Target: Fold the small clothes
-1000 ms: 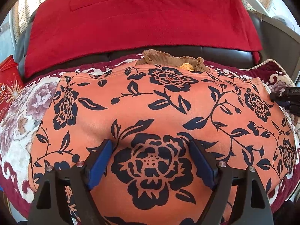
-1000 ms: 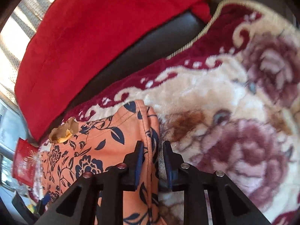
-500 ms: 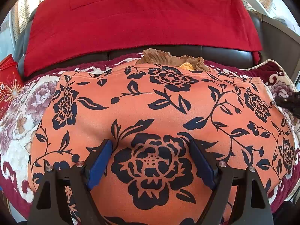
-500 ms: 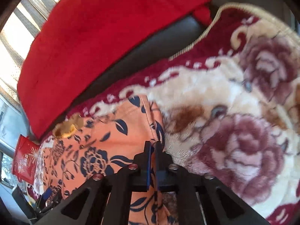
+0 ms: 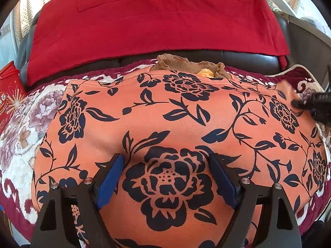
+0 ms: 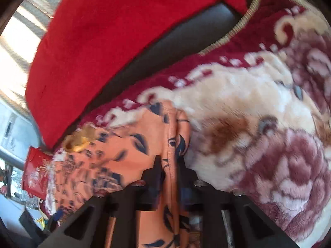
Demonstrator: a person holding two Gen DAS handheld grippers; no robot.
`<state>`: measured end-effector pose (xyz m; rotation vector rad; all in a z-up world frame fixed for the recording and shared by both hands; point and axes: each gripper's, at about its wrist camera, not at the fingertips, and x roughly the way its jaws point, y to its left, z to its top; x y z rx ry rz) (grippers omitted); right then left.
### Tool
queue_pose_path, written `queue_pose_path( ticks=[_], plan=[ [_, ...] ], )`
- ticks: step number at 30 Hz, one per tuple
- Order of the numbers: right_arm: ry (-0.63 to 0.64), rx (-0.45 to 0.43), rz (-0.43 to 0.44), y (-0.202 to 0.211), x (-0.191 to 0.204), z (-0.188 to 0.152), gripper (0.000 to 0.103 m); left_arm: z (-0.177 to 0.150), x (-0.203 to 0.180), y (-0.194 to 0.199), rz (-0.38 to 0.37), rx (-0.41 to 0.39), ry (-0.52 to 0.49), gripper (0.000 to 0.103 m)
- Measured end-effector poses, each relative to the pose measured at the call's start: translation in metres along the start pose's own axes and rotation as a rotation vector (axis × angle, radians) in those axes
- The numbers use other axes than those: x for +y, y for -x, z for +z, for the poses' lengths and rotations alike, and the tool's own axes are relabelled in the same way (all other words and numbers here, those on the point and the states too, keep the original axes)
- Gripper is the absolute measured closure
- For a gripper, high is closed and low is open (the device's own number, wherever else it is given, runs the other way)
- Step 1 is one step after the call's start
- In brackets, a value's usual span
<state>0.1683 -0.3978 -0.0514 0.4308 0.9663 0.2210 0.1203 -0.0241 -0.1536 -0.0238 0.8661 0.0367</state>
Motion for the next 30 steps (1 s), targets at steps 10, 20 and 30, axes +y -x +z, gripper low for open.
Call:
queue_pose_path(
  ticks=[10, 20, 30],
  plan=[
    [-0.072, -0.080, -0.080, 0.036, -0.001, -0.017, 0.073, 0.001, 0.001, -0.002, -0.003, 0.002, 0.001, 0.016],
    [0.020, 0.038, 0.086, 0.040, 0.048, -0.105, 0.033, 0.004, 0.028, 0.024, -0.060, 0.004, 0.059, 0.016],
    [-0.005, 0.022, 0.098, 0.037, 0.036, -0.113, 0.032, -0.079, 0.198, 0.059, -0.164, 0.053, 0.645, 0.019]
  ],
)
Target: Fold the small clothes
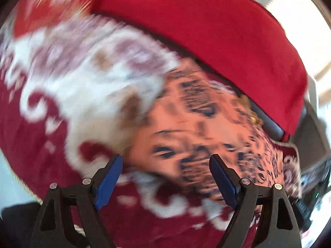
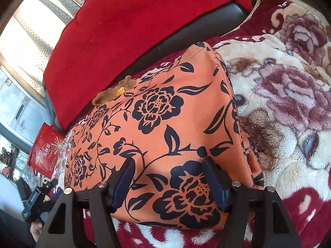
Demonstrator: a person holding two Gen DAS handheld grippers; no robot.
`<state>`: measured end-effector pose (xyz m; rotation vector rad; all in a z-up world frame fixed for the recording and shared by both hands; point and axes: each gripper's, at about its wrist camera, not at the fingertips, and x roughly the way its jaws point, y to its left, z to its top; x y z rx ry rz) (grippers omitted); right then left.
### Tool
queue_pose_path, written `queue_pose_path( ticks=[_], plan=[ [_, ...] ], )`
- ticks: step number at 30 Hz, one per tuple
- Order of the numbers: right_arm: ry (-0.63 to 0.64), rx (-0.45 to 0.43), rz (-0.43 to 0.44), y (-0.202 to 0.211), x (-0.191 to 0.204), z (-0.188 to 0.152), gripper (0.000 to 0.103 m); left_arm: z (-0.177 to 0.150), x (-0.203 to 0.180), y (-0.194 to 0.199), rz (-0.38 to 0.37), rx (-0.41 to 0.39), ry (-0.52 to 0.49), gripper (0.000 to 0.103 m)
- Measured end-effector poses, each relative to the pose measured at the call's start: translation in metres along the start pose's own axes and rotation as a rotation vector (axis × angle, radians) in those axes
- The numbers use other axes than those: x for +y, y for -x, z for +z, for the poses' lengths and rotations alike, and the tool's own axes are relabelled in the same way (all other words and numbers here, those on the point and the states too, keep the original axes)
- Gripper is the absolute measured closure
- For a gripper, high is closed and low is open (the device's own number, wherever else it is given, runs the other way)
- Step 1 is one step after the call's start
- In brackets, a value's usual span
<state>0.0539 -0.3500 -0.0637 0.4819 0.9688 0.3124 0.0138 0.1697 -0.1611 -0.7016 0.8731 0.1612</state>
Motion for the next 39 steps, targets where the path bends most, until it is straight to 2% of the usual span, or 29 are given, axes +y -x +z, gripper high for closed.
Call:
queue_pose_path(
  ticks=[2, 6, 8, 9, 10, 11, 12, 13, 14, 17, 18, 19, 21, 22, 27, 29, 30, 31, 34, 37, 38, 39],
  plan=[
    [0.007, -0.007, 0.003, 0.000, 0.001, -0.003, 0.032, -0.002, 0.012, -0.004, -0.033, 0.024, 0.052, 0.019],
    [-0.010, -0.012, 0.028, -0.002, -0.002, -0.002, 0.032, 0.000, 0.013, -0.008, -0.076, 0.041, 0.072, 0.020],
    [-0.031, -0.017, 0.039, -0.001, -0.005, -0.002, 0.032, 0.007, 0.015, -0.015, -0.098, 0.067, 0.106, 0.040],
    [-0.032, -0.019, 0.040, -0.001, -0.005, -0.002, 0.032, 0.013, 0.019, -0.025, -0.099, 0.123, 0.142, 0.057],
    [-0.030, -0.022, 0.040, 0.000, -0.005, -0.002, 0.032, 0.016, 0.024, -0.031, -0.094, 0.155, 0.177, 0.070],
    [-0.027, -0.025, 0.039, 0.000, -0.005, -0.003, 0.032, 0.019, 0.031, -0.036, -0.108, 0.178, 0.227, 0.076],
    [-0.021, -0.029, 0.039, 0.000, -0.004, -0.003, 0.032, 0.023, 0.034, -0.040, -0.128, 0.187, 0.251, 0.086],
    [-0.019, -0.031, 0.040, 0.000, -0.004, -0.004, 0.032, 0.026, 0.033, -0.037, -0.132, 0.178, 0.246, 0.089],
    [-0.019, -0.035, 0.045, 0.001, -0.005, -0.004, 0.032, 0.027, 0.027, -0.029, -0.110, 0.138, 0.208, 0.090],
    [-0.029, -0.041, 0.060, 0.002, -0.007, -0.005, 0.032, 0.018, -0.018, 0.009, 0.009, -0.051, -0.060, 0.091],
    [-0.034, -0.043, 0.063, 0.002, -0.008, -0.005, 0.032, 0.008, -0.031, 0.012, 0.070, -0.093, -0.156, 0.091],
    [-0.039, -0.045, 0.065, 0.002, -0.009, -0.006, 0.032, 0.002, -0.033, 0.004, 0.105, -0.073, -0.188, 0.091],
    [-0.045, -0.050, 0.069, 0.002, -0.009, -0.006, 0.032, -0.001, -0.015, -0.030, 0.143, 0.055, -0.135, 0.090],
    [-0.048, -0.052, 0.074, 0.001, -0.010, -0.006, 0.032, 0.000, -0.007, -0.036, 0.134, 0.072, -0.103, 0.089],
    [-0.053, -0.064, 0.094, 0.003, -0.013, -0.006, 0.032, 0.010, -0.014, -0.016, 0.117, 0.045, -0.118, 0.080],
    [-0.056, -0.070, 0.100, 0.004, -0.014, -0.007, 0.032, 0.017, -0.019, -0.007, 0.118, 0.014, -0.129, 0.068],
    [-0.056, -0.075, 0.104, 0.004, -0.014, -0.008, 0.031, 0.019, -0.022, -0.001, 0.130, -0.018, -0.133, 0.055],
    [-0.057, -0.082, 0.110, 0.005, -0.015, -0.009, 0.031, 0.022, -0.023, 0.002, 0.135, -0.038, -0.143, 0.048],
    [-0.061, -0.094, 0.126, 0.008, -0.018, -0.012, 0.031, 0.036, -0.042, 0.002, 0.126, -0.087, -0.207, 0.047],
    [-0.067, -0.091, 0.136, 0.009, -0.020, -0.011, 0.031, 0.044, -0.051, -0.015, 0.115, -0.070, -0.247, 0.047],
    [-0.070, -0.088, 0.140, 0.009, -0.021, -0.011, 0.031, 0.048, -0.053, -0.028, 0.127, -0.059, -0.258, 0.047],
    [-0.071, -0.083, 0.146, 0.009, -0.022, -0.010, 0.031, 0.051, -0.052, -0.046, 0.170, -0.031, -0.266, 0.047]
  ],
)
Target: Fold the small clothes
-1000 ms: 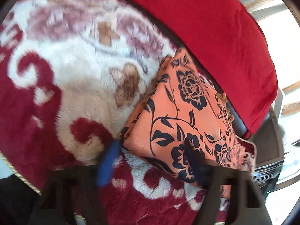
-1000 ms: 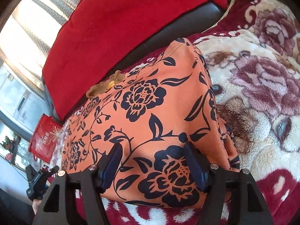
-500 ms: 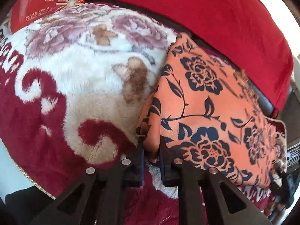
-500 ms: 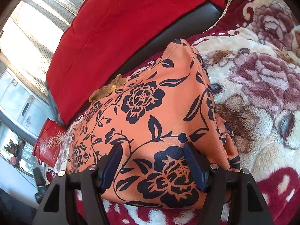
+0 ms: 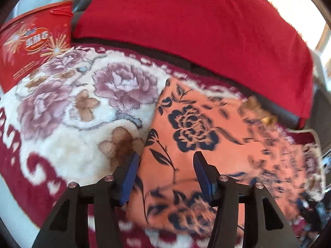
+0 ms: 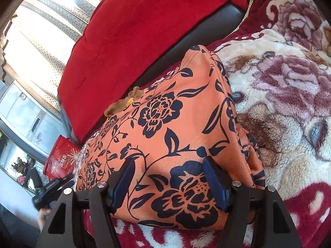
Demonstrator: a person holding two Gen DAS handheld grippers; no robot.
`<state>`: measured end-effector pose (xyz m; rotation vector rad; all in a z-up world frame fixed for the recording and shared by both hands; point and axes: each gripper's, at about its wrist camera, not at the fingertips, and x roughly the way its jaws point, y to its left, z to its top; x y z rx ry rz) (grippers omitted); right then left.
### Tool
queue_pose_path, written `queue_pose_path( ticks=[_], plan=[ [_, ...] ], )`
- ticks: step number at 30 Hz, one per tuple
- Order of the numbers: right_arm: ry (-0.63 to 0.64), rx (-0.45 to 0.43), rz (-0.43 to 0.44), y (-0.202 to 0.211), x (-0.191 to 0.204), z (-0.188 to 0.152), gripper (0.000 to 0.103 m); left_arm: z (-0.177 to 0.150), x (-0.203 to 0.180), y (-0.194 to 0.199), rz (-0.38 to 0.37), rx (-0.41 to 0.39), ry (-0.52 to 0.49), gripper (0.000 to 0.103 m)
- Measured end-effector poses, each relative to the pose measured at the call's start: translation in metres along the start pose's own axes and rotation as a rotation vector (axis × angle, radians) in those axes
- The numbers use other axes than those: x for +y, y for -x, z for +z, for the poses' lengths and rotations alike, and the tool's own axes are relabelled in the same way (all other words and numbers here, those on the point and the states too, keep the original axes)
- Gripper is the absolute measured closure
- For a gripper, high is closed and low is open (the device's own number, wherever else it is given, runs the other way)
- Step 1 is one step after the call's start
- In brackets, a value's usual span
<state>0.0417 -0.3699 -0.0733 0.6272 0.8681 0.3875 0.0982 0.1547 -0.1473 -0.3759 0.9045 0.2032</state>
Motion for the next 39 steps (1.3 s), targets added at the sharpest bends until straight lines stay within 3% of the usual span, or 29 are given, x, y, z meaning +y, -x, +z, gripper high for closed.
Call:
queue_pose_path(
  ticks=[2, 3, 4, 8, 12, 14, 15, 16, 17, 18, 21, 23, 25, 27, 29, 34, 39],
  plan=[
    [-0.004, 0.009, 0.010, 0.001, -0.002, 0.001, 0.031, 0.002, 0.004, -0.032, 0.017, 0.100, 0.000, 0.079],
    [-0.005, 0.016, 0.017, 0.001, -0.003, 0.002, 0.031, 0.003, 0.011, -0.044, -0.016, 0.153, 0.036, 0.080],
    [-0.003, 0.022, 0.020, 0.002, -0.004, 0.003, 0.032, 0.006, 0.013, -0.042, -0.023, 0.151, 0.047, 0.081],
    [0.004, 0.026, 0.021, 0.002, -0.005, 0.003, 0.031, 0.021, 0.008, -0.017, -0.060, 0.082, 0.022, 0.080],
    [0.013, 0.020, 0.008, 0.001, -0.002, 0.002, 0.031, 0.053, 0.014, -0.024, -0.093, 0.050, 0.054, 0.054],
    [0.012, 0.022, 0.008, 0.001, -0.002, 0.002, 0.031, 0.064, 0.012, -0.037, -0.118, 0.055, 0.063, 0.052],
    [0.009, 0.025, 0.008, 0.001, -0.001, 0.002, 0.031, 0.070, 0.010, -0.049, -0.132, 0.080, 0.061, 0.056],
    [0.008, 0.027, 0.008, 0.000, -0.001, 0.003, 0.031, 0.075, 0.008, -0.062, -0.119, 0.112, 0.052, 0.087],
    [0.006, 0.031, 0.006, 0.000, -0.001, 0.003, 0.031, 0.076, 0.005, -0.073, -0.072, 0.150, 0.038, 0.096],
    [0.004, 0.033, 0.006, -0.001, -0.001, 0.004, 0.031, 0.079, 0.010, -0.090, -0.050, 0.187, 0.059, 0.095],
    [-0.007, 0.042, 0.002, -0.002, 0.000, 0.007, 0.031, 0.083, 0.010, -0.080, -0.041, 0.146, 0.087, 0.093],
    [-0.016, 0.041, 0.006, -0.002, -0.001, 0.007, 0.031, 0.076, 0.000, -0.059, 0.004, 0.096, 0.033, 0.081],
    [-0.025, 0.036, 0.003, -0.003, -0.001, 0.007, 0.031, 0.063, -0.015, -0.032, 0.044, 0.026, -0.048, 0.044],
    [-0.024, 0.035, -0.015, -0.003, 0.001, 0.007, 0.031, 0.048, -0.028, -0.007, 0.082, -0.049, -0.105, 0.031],
    [-0.016, 0.040, -0.042, -0.004, 0.007, 0.006, 0.030, 0.031, -0.039, 0.015, 0.104, -0.100, -0.150, 0.031],
    [0.052, 0.069, -0.142, -0.002, 0.031, 0.001, 0.026, 0.006, -0.052, 0.040, 0.069, -0.091, -0.193, 0.031],
    [0.124, 0.018, -0.110, 0.014, 0.065, -0.007, 0.026, -0.012, -0.063, 0.059, 0.068, -0.104, -0.224, 0.031]
  ],
)
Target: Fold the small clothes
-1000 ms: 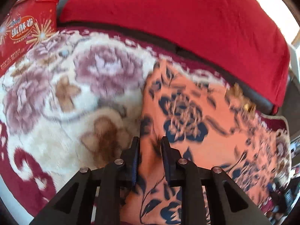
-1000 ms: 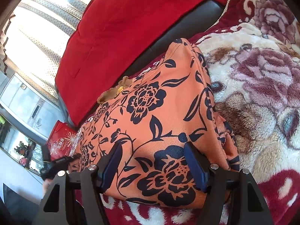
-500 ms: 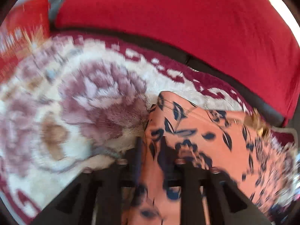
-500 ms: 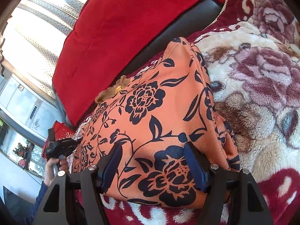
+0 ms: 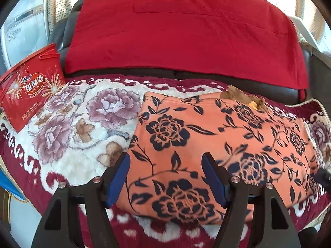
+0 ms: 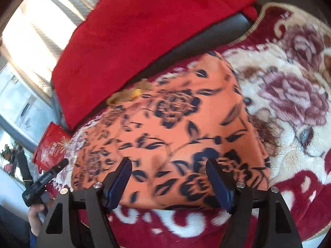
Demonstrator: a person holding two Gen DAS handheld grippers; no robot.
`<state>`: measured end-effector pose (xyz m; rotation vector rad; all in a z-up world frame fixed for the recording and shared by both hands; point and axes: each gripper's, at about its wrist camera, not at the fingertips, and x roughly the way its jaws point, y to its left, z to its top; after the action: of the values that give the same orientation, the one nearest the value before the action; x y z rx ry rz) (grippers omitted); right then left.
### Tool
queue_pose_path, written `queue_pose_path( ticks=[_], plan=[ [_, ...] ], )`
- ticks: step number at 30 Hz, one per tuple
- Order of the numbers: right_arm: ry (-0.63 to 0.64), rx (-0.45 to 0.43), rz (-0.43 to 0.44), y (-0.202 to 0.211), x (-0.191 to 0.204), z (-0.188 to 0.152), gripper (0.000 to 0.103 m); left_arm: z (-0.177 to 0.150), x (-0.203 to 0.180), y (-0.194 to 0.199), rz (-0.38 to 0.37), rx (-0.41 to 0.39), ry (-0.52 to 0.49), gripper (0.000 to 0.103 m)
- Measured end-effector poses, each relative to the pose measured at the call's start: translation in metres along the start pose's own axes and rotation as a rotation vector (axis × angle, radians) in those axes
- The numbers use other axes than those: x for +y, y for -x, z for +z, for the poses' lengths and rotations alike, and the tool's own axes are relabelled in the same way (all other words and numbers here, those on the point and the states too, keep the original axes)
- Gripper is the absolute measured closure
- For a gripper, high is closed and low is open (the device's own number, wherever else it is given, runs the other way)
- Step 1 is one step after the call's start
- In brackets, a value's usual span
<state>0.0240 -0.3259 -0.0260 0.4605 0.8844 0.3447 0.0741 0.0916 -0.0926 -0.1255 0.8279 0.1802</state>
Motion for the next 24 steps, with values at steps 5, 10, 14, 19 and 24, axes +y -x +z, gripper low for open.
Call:
queue_pose_path(
  ticks=[5, 10, 14, 19, 24],
  plan=[
    [-0.052, 0.047, 0.029, -0.023, -0.007, 0.000, 0.023, -0.005, -0.001, 0.002, -0.001, 0.008, 0.007, 0.031],
    [-0.215, 0.016, 0.002, -0.014, -0.030, -0.002, 0.025, -0.008, -0.003, 0.006, 0.014, 0.009, -0.005, 0.031],
    [-0.132, 0.005, 0.002, -0.006, -0.023, -0.008, 0.023, -0.009, -0.006, 0.010, 0.027, 0.002, -0.008, 0.031],
    [-0.292, -0.028, 0.015, 0.003, -0.051, -0.010, 0.024, -0.012, -0.014, 0.023, 0.028, -0.012, -0.025, 0.031],
    [-0.177, 0.001, -0.043, -0.011, -0.051, -0.014, 0.019, -0.013, -0.017, 0.035, 0.040, -0.031, -0.020, 0.031]
  ],
)
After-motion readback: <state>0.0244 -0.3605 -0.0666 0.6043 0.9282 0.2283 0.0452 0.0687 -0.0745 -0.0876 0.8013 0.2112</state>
